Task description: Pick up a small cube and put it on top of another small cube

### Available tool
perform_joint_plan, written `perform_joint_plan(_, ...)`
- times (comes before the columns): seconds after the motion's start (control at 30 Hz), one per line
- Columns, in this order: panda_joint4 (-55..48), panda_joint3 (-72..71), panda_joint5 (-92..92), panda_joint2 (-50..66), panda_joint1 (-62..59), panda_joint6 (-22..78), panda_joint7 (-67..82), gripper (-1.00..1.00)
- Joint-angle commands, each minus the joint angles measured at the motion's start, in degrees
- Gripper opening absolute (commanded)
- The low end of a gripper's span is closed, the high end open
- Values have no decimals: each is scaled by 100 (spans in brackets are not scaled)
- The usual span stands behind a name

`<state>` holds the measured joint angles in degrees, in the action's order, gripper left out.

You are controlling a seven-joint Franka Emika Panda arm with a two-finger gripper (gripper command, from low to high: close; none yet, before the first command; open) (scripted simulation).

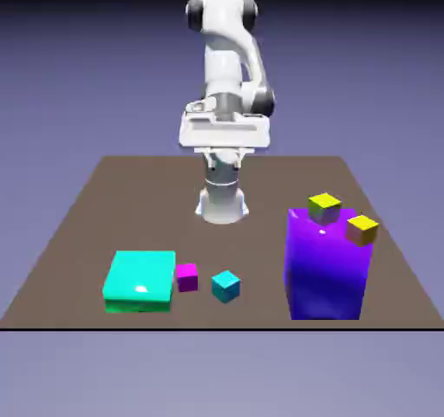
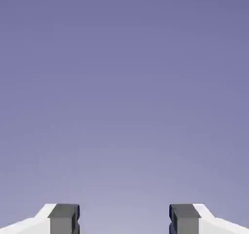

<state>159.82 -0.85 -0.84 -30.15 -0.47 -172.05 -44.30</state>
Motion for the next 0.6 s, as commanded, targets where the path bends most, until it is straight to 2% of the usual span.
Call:
perform_joint_plan(0.0, -98, -71, -70, 208, -96, 162, -153, 0)
perform_joint_plan(0.57, -1763, -1273, -1253, 3738, -1727, 2920, -2744, 0)
